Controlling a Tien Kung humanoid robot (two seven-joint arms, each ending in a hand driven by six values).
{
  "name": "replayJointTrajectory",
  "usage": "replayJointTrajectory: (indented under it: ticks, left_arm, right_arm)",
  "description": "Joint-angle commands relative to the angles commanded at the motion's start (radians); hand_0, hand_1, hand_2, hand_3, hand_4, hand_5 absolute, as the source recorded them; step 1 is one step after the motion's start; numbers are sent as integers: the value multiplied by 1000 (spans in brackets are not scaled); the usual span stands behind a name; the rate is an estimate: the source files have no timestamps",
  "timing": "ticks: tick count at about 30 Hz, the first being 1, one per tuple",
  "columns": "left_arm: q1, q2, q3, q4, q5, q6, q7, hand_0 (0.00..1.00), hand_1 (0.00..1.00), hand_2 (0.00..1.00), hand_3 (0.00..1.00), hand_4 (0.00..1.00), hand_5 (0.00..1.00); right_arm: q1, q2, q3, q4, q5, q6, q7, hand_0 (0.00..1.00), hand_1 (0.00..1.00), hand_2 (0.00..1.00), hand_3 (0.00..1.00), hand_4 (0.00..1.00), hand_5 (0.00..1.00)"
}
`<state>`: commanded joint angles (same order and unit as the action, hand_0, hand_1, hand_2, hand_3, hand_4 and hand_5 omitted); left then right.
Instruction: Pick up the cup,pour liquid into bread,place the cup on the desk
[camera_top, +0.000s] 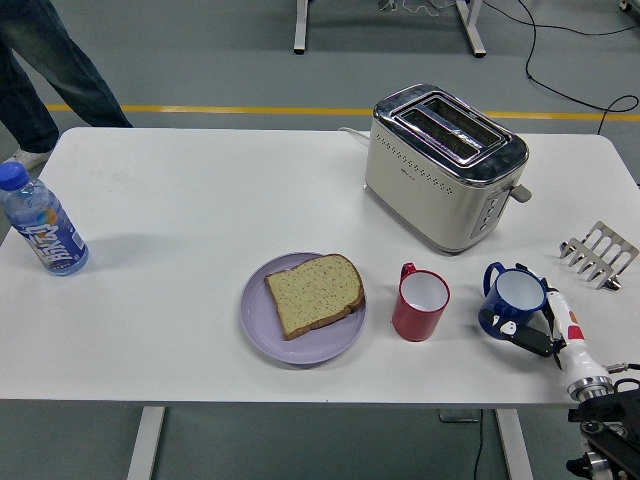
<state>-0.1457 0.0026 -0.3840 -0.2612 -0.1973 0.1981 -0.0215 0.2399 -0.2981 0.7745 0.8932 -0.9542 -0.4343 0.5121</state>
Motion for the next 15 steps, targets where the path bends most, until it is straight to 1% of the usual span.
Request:
replayJointTrajectory:
  ticks: [1, 6, 7, 12, 13, 15]
  left_arm:
    - [0, 0, 0, 0, -1, 0, 0, 690, 756, 773, 611, 396, 998]
    - [-1, 0, 4, 0, -5, -1, -2, 690, 756, 773, 611, 396, 998]
    - [-1, 0, 4, 0, -6, -1, -2, 690, 756, 773, 611, 396, 998]
    - [-1, 0, 7, 0, -9, -1, -3, 690, 756, 773, 611, 396, 998]
    - [-2, 0, 7, 0, -10, -1, -3, 690, 756, 773, 611, 396, 998]
    - [-2, 0, 7, 0, -10, -1, -3, 690, 756, 773, 611, 396, 998]
  right_arm:
    - [0, 0, 0, 0, -1, 1, -1, 896, 791, 927, 989, 970, 213]
    - [0, -1, 4, 2, -7, 7, -5, 896, 791, 927, 989, 970, 213]
    - [0, -1, 5, 3, -8, 8, -5, 928, 815, 948, 998, 998, 214]
    - [-1, -1, 12, 6, -11, 11, -6, 928, 815, 948, 998, 998, 214]
    - [-1, -1, 12, 6, -12, 14, -8, 946, 837, 965, 998, 998, 215]
    - [-1, -1, 12, 7, -14, 16, -8, 946, 837, 965, 998, 998, 215]
